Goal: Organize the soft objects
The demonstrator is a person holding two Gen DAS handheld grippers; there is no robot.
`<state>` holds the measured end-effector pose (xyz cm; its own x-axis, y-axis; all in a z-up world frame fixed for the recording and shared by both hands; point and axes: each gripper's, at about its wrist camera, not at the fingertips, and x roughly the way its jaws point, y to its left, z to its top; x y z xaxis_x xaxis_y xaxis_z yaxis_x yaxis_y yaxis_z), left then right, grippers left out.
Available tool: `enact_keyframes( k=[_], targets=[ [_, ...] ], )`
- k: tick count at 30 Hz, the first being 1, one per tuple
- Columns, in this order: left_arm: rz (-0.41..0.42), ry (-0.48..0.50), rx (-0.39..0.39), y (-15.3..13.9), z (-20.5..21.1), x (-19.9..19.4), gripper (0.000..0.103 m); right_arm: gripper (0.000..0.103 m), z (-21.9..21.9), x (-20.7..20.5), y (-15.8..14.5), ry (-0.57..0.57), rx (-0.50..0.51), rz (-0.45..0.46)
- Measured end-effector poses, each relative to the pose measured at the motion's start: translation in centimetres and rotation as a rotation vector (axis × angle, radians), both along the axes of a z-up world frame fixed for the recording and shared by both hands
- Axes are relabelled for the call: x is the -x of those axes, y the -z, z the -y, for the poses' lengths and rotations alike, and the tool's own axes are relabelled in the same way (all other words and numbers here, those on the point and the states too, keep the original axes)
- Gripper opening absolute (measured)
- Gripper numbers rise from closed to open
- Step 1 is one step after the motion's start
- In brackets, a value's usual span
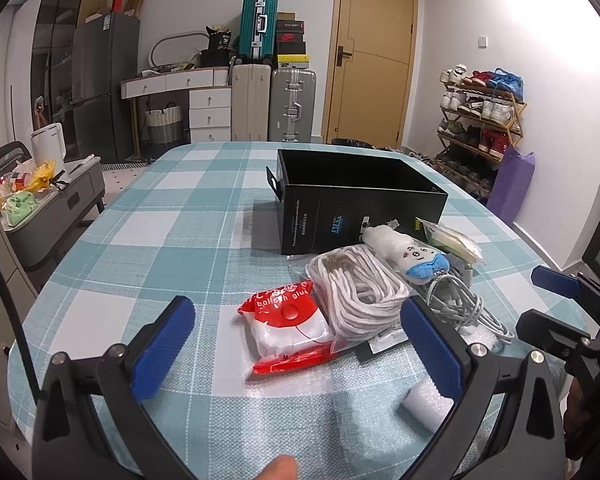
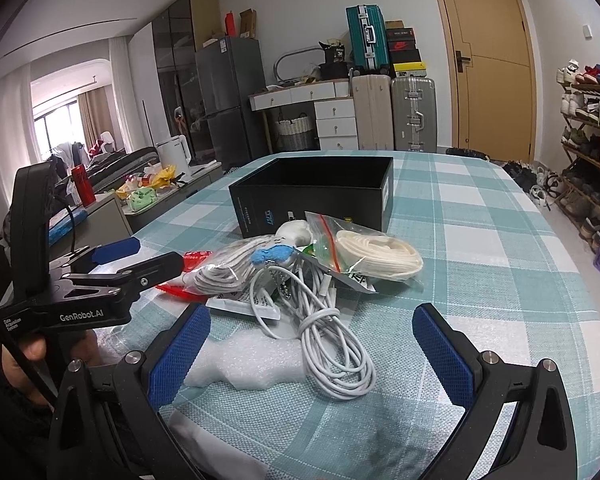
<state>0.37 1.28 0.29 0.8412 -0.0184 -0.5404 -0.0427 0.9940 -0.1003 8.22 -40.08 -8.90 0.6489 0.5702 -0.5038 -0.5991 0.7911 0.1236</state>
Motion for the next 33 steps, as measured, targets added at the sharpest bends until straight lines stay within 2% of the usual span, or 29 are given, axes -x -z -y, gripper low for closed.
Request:
enact_keyframes(
  k=[7,29,33],
  targets=[
    [-0.005,-0.004,-0.019,0.06,-0.01,0.02,0.103,0.103,0.32,-0.27,0.09,0.015,0.0,-0.005],
    [-0.004,-0.007,-0.005,0.43,-0.58,-0.27,0.103,0.103,0.26,-0.2,0.02,0.012,0.006,-0.028],
    [-0.005,-0.003,-0.004,0.47,-0.66,-0.29,0.103,0.103,0.25,-0.64,0.21,0.007,-0.002,-0.061]
  ],
)
